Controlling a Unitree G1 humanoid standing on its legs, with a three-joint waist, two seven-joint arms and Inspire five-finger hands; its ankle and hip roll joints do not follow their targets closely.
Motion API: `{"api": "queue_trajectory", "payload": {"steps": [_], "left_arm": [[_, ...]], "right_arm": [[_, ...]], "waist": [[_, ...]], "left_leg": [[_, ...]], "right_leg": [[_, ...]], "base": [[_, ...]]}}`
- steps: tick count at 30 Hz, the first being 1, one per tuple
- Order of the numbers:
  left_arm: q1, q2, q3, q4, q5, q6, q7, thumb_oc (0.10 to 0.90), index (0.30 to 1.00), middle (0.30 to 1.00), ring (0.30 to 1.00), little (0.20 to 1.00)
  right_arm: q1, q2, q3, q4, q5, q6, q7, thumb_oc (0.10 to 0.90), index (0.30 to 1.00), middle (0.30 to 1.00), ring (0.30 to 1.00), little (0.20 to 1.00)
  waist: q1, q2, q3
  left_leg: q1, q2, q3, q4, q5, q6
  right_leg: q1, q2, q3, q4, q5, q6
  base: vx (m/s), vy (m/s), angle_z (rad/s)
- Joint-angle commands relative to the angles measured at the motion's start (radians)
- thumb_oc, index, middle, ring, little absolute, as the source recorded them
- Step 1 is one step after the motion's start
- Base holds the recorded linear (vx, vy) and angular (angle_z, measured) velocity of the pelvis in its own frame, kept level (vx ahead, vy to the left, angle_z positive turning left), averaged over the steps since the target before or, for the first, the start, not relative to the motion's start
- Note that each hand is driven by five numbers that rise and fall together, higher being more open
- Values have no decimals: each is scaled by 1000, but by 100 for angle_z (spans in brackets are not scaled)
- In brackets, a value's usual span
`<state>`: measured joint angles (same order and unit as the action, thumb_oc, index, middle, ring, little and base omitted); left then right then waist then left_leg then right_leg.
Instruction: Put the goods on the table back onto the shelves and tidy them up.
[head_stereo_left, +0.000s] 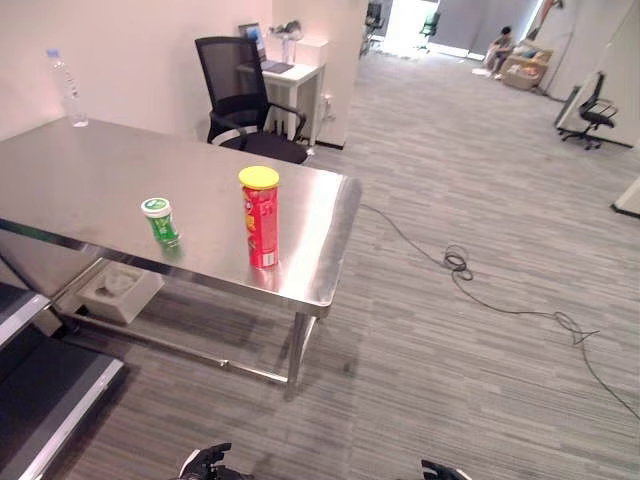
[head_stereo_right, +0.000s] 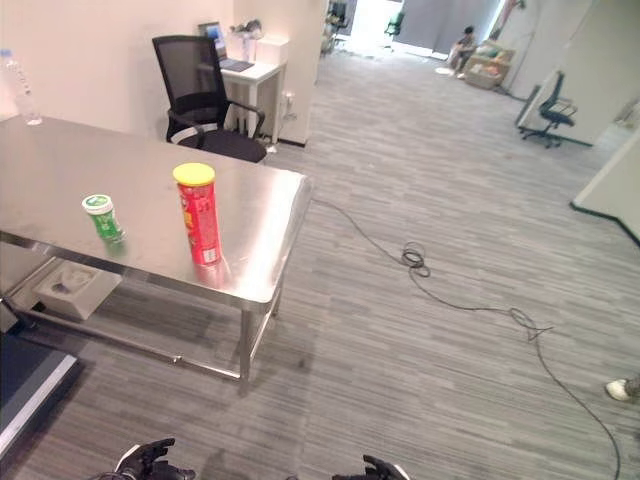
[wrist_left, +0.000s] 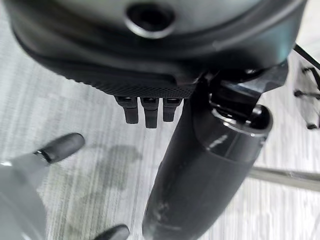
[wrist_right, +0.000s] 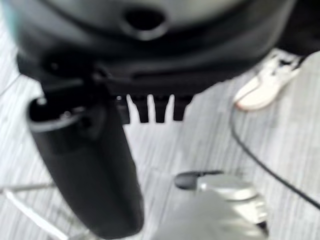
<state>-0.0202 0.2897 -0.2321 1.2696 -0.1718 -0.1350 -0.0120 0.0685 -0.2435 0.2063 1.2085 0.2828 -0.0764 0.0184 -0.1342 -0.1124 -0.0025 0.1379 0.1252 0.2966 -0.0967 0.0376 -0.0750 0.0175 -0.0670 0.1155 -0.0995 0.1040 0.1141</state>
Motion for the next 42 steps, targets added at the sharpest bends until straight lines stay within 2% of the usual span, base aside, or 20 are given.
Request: {"api": "queue_trajectory", "payload": {"steps": [1,12,16,19,30,31,33,34,35,37,42], "left_arm": [[-42,13,9,9,34,-32,2,800,900,900,900,900],[-21,5,35,32,29,-32,16,800,900,900,900,900],[-39,-30,8,21,2,-52,20,800,900,900,900,900],[-52,-40,-10,25,-1,-57,15,800,900,900,900,900],[-36,-30,20,32,-5,-61,12,800,900,900,900,900],[-23,-30,34,31,11,-58,11,800,900,900,900,900],[-16,-34,42,21,19,-58,13,800,900,900,900,900],[-13,-42,40,9,31,-58,13,800,900,900,900,900],[-13,-43,40,9,31,-58,13,800,900,900,900,900],[-21,-45,43,-6,41,-53,15,800,900,900,900,900],[-14,-20,75,-19,41,-43,20,800,900,900,900,900]], "right_arm": [[-91,-29,-11,10,-9,-30,-11,800,900,900,900,900],[-84,-33,-28,-5,14,-38,-12,800,900,900,900,900],[-79,-55,-51,-4,33,-44,-22,800,900,900,900,900],[-52,-83,-95,-85,57,-57,-46,800,900,900,900,900],[-39,-152,-172,-165,35,-72,-103,800,900,900,900,900],[-20,-193,-211,-343,5,-89,-129,800,900,900,900,900],[7,-220,-248,-512,-23,-101,-147,800,900,900,900,900],[11,-255,-283,-651,-52,-125,-170,800,900,900,900,900],[13,-255,-284,-652,-53,-124,-170,800,900,900,900,900],[27,-275,-308,-841,-85,-139,-174,800,900,900,900,900],[-4,-325,-317,-989,-130,-164,-174,800,900,900,900,900]], "waist": [[4,34,27],[14,43,37],[49,55,43],[63,65,42],[91,58,45],[92,57,43],[89,59,41],[90,63,41],[90,63,41],[88,65,42],[86,56,41]], "left_leg": [[14,-25,-63,9,-103,41],[7,-29,-78,9,-102,44],[-16,-38,-130,9,-96,52],[-18,-42,-145,9,-98,51],[-13,-50,-172,9,-103,45],[-8,-50,-176,9,-106,43],[-5,-49,-178,9,-107,43],[-2,-48,-181,9,-108,44],[-2,-48,-182,9,-108,44],[-4,-47,-185,9,-107,43],[-7,-44,-178,9,-106,41]], "right_leg": [[-22,-25,20,12,4,74],[-24,-30,13,12,9,78],[-9,-50,-45,12,0,75],[-2,-59,-65,12,-1,76],[25,-77,-102,12,-16,71],[31,-78,-109,12,-21,70],[33,-78,-109,12,-23,71],[36,-81,-112,12,-24,70],[36,-81,-112,12,-24,70],[35,-81,-114,12,-25,69],[28,-79,-106,12,-24,64]], "base": [[0,0,0],[0,10,2],[33,18,24],[60,20,49],[37,10,11],[32,-3,7],[23,1,6],[0,0,0],[0,0,0],[-14,2,8],[-19,-6,3]]}}
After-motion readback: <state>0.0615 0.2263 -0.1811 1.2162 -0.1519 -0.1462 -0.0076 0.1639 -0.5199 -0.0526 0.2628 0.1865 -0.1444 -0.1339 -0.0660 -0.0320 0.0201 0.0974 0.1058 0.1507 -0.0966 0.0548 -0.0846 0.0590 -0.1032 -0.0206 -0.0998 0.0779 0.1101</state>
